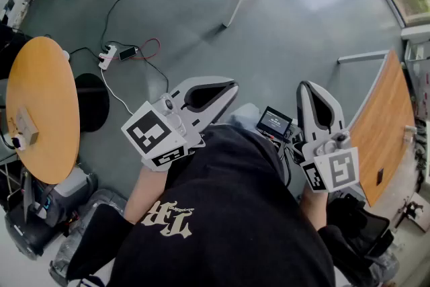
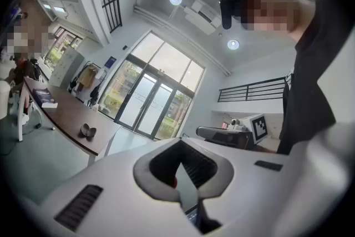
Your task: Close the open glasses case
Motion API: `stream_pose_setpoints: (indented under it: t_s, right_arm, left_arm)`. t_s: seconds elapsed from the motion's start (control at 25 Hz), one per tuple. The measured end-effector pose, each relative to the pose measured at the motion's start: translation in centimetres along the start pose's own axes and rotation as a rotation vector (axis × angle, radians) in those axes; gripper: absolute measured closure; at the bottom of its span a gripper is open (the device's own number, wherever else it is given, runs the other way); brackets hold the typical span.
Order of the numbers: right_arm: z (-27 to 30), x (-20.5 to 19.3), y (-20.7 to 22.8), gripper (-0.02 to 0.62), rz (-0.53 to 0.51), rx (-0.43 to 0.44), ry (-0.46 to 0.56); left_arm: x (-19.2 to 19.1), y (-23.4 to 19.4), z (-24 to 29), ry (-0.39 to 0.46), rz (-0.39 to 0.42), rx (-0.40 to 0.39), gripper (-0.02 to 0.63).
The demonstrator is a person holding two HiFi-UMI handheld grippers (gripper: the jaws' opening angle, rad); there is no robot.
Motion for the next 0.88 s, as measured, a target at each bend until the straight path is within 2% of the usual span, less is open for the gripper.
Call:
stream_pose_setpoints:
  t_s: [0.28, 0.64, 0.88]
  right_arm:
    - [-0.5, -0.4, -0.1, 0.611, -0.009, -0.029, -0.004]
    - [-0.8, -1.8, 0.6, 0.611, 0.031, -0.056, -0.034]
    - [0.8, -2.5, -0.5, 0.611, 0.047, -0.046, -0.040]
  left_arm:
    - [-0.2, 0.2, -0.6, 0.006, -0.035, -0.034, 0.609]
    - [-0.7, 0.1, -0.9, -0.002, -0.038, -0.017, 0.609]
    - [-0.8, -1.6, -2.2, 0.002, -0.052, 0.010, 0.609]
Point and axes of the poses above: the fingertips, and each gripper's own axes: z forward along the fingers, y to its right, x out of its top, the point moved 1 cm from there along -z, backward along the fingers, and after that the axes turned 8 degrees about -z, right-handed, at the moved point
